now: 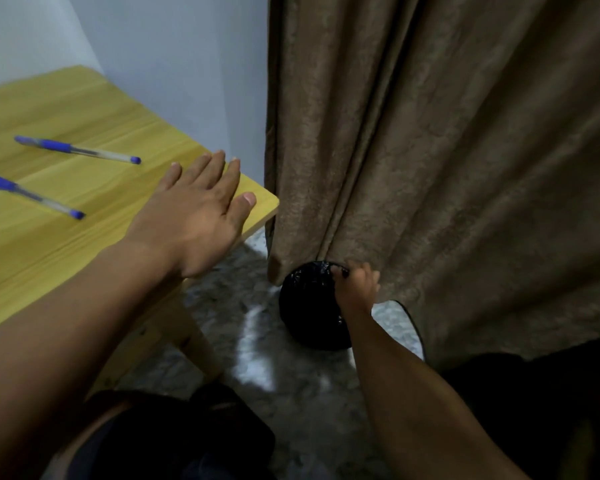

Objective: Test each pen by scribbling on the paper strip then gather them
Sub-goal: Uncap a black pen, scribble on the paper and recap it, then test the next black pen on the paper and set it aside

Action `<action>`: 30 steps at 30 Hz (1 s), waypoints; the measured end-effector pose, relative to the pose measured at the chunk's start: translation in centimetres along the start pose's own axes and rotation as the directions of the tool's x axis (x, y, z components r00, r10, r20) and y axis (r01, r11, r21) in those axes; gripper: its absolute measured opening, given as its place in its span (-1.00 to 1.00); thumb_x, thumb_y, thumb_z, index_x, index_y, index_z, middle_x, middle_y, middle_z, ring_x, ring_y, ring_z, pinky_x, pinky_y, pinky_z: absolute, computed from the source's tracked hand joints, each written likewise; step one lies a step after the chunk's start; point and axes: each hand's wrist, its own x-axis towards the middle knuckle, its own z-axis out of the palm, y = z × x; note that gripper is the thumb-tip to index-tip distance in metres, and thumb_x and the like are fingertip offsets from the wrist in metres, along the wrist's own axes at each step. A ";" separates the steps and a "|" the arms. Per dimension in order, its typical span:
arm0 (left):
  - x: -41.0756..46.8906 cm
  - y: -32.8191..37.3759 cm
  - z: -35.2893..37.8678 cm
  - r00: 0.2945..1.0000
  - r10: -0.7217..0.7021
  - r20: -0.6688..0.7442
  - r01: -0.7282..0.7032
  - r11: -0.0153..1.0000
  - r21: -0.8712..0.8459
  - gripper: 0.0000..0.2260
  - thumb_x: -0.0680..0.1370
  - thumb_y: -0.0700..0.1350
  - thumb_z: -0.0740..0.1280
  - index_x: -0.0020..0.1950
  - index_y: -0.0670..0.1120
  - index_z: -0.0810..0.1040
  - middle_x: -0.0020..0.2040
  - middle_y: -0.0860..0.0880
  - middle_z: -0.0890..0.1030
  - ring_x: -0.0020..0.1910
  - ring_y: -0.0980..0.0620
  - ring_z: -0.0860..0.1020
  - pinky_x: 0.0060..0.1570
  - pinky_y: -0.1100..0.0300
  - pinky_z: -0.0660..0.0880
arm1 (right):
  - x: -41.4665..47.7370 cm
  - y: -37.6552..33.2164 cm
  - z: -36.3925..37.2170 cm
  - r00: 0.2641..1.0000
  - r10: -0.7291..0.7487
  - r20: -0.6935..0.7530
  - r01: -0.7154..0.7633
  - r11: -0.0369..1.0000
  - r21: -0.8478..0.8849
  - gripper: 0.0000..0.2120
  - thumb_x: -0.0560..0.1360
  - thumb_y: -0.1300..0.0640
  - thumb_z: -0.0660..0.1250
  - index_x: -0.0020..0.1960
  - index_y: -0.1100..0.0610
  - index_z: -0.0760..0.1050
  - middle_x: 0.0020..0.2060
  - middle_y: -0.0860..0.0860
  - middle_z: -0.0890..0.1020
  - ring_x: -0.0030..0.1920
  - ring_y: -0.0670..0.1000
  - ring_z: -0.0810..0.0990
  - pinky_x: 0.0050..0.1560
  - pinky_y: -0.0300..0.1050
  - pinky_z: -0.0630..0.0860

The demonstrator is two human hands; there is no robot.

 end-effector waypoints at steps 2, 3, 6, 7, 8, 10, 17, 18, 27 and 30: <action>0.1 -0.3 0.5 1.000 -0.006 0.029 0.006 1.000 0.005 -0.42 0.66 0.20 -0.17 0.63 -0.03 -0.11 0.65 -0.04 -0.10 0.62 0.03 -0.14 0.57 -0.02 -0.16 | -0.2 -0.7 -0.4 0.999 -0.022 0.030 0.020 0.998 0.058 -0.52 0.62 -0.12 0.29 0.44 0.12 0.49 0.38 0.17 0.51 0.41 0.23 0.36 0.41 0.11 0.31; 0.3 -0.4 0.7 0.999 -0.006 0.047 0.006 1.000 0.000 -0.42 0.66 0.20 -0.17 0.63 -0.03 -0.11 0.65 -0.04 -0.10 0.62 0.03 -0.14 0.57 -0.02 -0.16 | -0.3 -1.3 -0.9 0.998 -0.042 0.049 0.038 0.996 0.085 -0.51 0.62 -0.10 0.29 0.46 0.14 0.47 0.40 0.19 0.50 0.44 0.23 0.36 0.42 0.09 0.32; 0.3 -0.3 0.7 0.998 -0.015 0.069 0.015 1.000 -0.006 -0.42 0.67 0.19 -0.16 0.64 -0.04 -0.11 0.65 -0.04 -0.10 0.62 0.03 -0.15 0.57 -0.02 -0.17 | 0.0 -4.1 -3.9 0.984 -0.166 0.066 0.157 0.979 0.131 -0.52 0.63 -0.02 0.32 0.46 0.22 0.45 0.38 0.26 0.51 0.42 0.26 0.43 0.39 0.02 0.38; 0.3 -0.2 0.4 0.997 -0.019 0.078 0.020 1.000 -0.014 -0.42 0.67 0.18 -0.15 0.64 -0.06 -0.11 0.65 -0.04 -0.10 0.62 0.02 -0.14 0.57 -0.02 -0.17 | 0.2 -5.4 -5.4 0.976 -0.207 0.067 0.198 0.973 0.120 -0.52 0.63 -0.01 0.32 0.46 0.22 0.46 0.37 0.26 0.53 0.41 0.25 0.46 0.37 0.00 0.40; 0.3 0.0 0.1 0.995 -0.022 0.093 0.024 0.999 -0.022 -0.41 0.68 0.17 -0.14 0.64 -0.08 -0.11 0.65 -0.05 -0.10 0.62 0.01 -0.13 0.57 -0.02 -0.16 | 0.3 -6.9 -6.9 0.966 -0.251 0.066 0.244 0.964 0.100 -0.53 0.63 0.00 0.32 0.46 0.21 0.46 0.36 0.24 0.55 0.39 0.23 0.48 0.35 -0.03 0.41; 0.5 0.2 -0.6 0.992 -0.020 0.124 0.028 0.997 -0.070 -0.41 0.69 0.14 -0.09 0.63 -0.15 -0.07 0.64 -0.11 -0.04 0.62 -0.03 -0.06 0.57 0.00 -0.10 | 0.3 -10.4 -10.2 0.932 -0.359 0.056 0.355 0.932 0.069 -0.55 0.62 -0.01 0.32 0.43 0.19 0.48 0.34 0.20 0.59 0.37 0.19 0.51 0.33 -0.06 0.43; -1.6 -3.1 -8.4 0.979 -0.162 -0.121 0.141 0.976 -0.166 -0.61 0.67 0.01 0.12 0.24 -0.25 0.55 0.24 -0.26 0.59 0.26 -0.24 0.51 0.22 -0.05 0.44 | -3.3 -24.0 -19.6 0.747 -0.664 0.012 0.663 0.747 0.045 -0.66 0.57 0.00 0.33 0.26 0.15 0.62 0.18 0.14 0.70 0.25 0.16 0.63 0.25 -0.03 0.54; -2.6 -4.3 -9.6 0.968 -0.191 -0.160 0.169 0.975 -0.143 -0.62 0.65 0.01 0.14 0.22 -0.23 0.57 0.21 -0.25 0.62 0.23 -0.24 0.53 0.19 -0.06 0.47 | -4.3 -25.9 -20.3 0.720 -0.693 0.026 0.692 0.721 0.050 -0.65 0.57 -0.02 0.34 0.26 0.15 0.62 0.18 0.13 0.70 0.25 0.14 0.63 0.25 -0.04 0.54; -17.9 -15.9 -17.0 0.831 -0.480 -0.283 0.492 0.870 -0.030 -0.71 0.51 0.08 0.21 -0.15 -0.11 0.58 -0.16 -0.14 0.60 -0.09 -0.22 0.59 -0.13 -0.01 0.56 | -18.0 -41.2 -17.9 0.400 -0.874 0.276 0.891 0.442 0.108 -0.57 0.58 -0.08 0.34 0.37 0.09 0.55 0.25 0.09 0.64 0.27 0.11 0.58 0.25 -0.03 0.50; -23.6 -19.3 -17.4 0.755 -0.595 -0.275 0.609 0.792 -0.042 -0.72 0.51 0.07 0.22 -0.11 -0.09 0.60 -0.10 -0.13 0.63 -0.09 -0.19 0.60 -0.09 -0.05 0.59 | -23.8 -44.7 -15.4 0.272 -0.904 0.330 0.931 0.334 0.148 -0.60 0.59 -0.04 0.32 0.37 0.09 0.54 0.25 0.09 0.64 0.27 0.13 0.58 0.22 -0.01 0.52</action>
